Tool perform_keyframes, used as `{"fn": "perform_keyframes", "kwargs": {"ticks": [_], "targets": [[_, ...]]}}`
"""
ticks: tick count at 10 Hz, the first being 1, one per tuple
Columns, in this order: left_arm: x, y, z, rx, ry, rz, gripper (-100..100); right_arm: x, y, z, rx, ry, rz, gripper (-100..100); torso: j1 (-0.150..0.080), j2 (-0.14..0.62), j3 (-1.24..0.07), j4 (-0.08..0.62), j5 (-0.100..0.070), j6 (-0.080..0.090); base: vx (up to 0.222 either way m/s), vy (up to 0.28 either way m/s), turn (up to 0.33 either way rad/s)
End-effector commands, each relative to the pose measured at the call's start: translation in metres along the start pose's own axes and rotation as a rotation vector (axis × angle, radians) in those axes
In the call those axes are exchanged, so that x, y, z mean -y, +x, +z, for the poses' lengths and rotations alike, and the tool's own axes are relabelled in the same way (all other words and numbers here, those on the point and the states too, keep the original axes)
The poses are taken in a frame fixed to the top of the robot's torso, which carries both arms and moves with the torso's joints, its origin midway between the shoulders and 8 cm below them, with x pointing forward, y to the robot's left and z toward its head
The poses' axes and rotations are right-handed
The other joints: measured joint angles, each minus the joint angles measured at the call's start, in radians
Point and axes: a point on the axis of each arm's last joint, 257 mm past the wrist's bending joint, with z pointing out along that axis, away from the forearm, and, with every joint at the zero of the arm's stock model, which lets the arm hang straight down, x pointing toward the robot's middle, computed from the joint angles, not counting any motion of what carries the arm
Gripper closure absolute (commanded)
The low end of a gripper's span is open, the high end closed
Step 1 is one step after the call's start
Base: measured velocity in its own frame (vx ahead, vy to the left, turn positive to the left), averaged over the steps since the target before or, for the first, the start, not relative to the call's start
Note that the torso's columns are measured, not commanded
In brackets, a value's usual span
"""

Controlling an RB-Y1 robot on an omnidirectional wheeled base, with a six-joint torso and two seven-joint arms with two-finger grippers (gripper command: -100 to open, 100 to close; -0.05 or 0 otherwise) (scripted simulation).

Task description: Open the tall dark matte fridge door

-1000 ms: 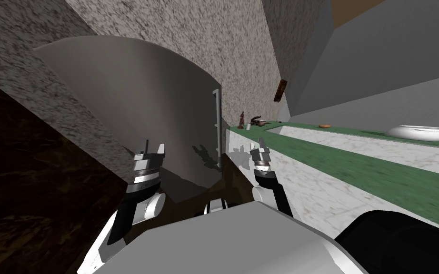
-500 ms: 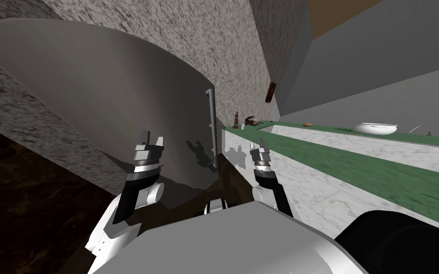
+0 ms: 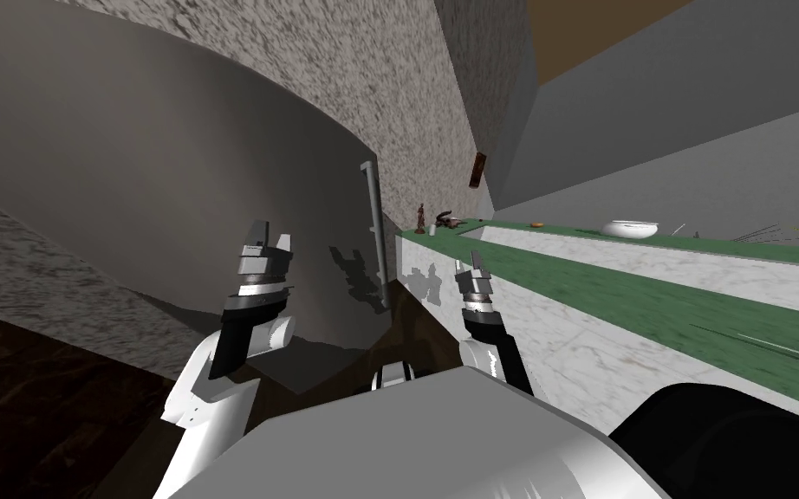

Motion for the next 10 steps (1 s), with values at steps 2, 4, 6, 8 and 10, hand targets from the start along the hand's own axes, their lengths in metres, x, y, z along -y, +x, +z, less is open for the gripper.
{"fn": "perform_keyframes", "kwargs": {"ticks": [2, 4, 6, 8, 10], "targets": [[0.010, -0.010, 0.024, 0.011, 0.039, 0.061, -100, 0.000, 0.000, 0.000, 0.000, 0.000, 0.000, 0, -0.002, 0.000, 0.000, 0.000, -0.001, 0.000, 0.006, -0.015, -0.066], [0.017, -0.021, 0.043, 0.028, 0.061, 0.125, -100, 0.000, 0.000, 0.000, 0.000, 0.000, 0.000, 0, -0.002, 0.000, 0.000, 0.000, -0.001, 0.002, 0.009, -0.023, -0.224], [0.022, -0.035, 0.060, 0.050, 0.071, 0.192, -100, 0.000, 0.000, 0.000, 0.000, 0.000, 0.000, 0, -0.003, -0.001, 0.000, 0.000, -0.001, 0.001, 0.014, -0.042, -0.216], [0.029, -0.050, 0.076, 0.080, 0.081, 0.258, -100, 0.000, 0.000, 0.000, 0.000, 0.000, 0.000, 0, 0.000, 0.000, 0.000, 0.000, 0.000, 0.000, 0.008, -0.026, -0.095], [0.042, -0.051, 0.086, 0.092, 0.117, 0.249, -100, 0.000, 0.000, 0.000, 0.000, 0.000, 0.000, 0, -0.002, 0.000, 0.000, 0.000, -0.001, 0.000, 0.008, -0.020, -0.115]]}}
